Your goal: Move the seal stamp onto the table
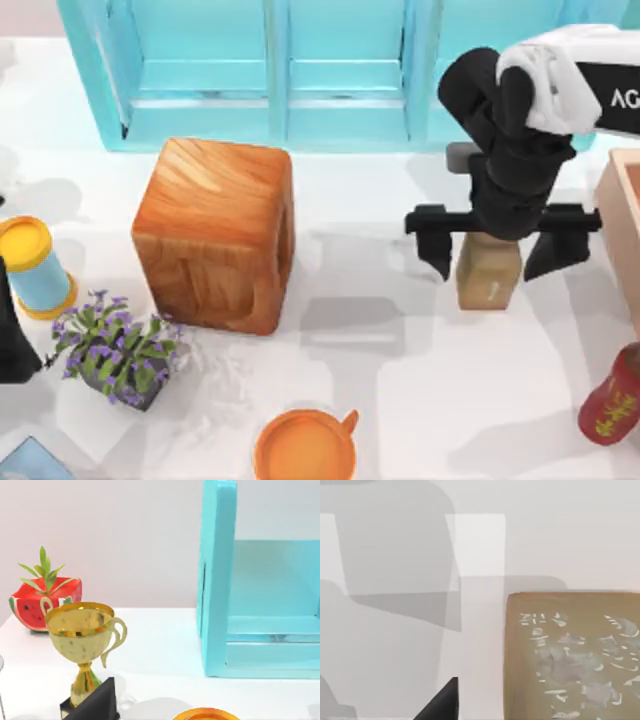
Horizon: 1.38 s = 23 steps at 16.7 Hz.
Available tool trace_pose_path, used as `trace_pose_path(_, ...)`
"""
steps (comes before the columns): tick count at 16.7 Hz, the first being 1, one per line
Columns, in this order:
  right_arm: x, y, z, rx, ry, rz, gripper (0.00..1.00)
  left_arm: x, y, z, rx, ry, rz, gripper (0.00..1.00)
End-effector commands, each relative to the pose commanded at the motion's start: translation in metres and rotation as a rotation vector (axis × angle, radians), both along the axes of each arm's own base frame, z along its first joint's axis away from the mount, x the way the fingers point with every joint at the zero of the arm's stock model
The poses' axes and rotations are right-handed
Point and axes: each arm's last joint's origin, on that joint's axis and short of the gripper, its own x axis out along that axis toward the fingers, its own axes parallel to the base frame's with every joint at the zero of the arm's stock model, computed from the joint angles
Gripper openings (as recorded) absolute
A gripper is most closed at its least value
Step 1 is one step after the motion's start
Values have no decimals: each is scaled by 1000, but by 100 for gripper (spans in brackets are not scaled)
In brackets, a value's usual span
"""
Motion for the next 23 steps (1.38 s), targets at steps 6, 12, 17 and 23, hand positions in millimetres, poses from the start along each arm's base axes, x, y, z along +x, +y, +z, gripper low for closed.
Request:
trace_pose_path(6,0,0,0,0,0,0,100,0,0,0,0,0,0,100)
trace_pose_path(12,8,3,28,0,1,-5,100,0,0,0,0,0,0,100)
trace_pose_path(17,9,4,104,-7,15,-3,100,0,0,0,0,0,0,100)
trace_pose_path(23,0,-1,150,0,0,-2,100,0,0,0,0,0,0,100)
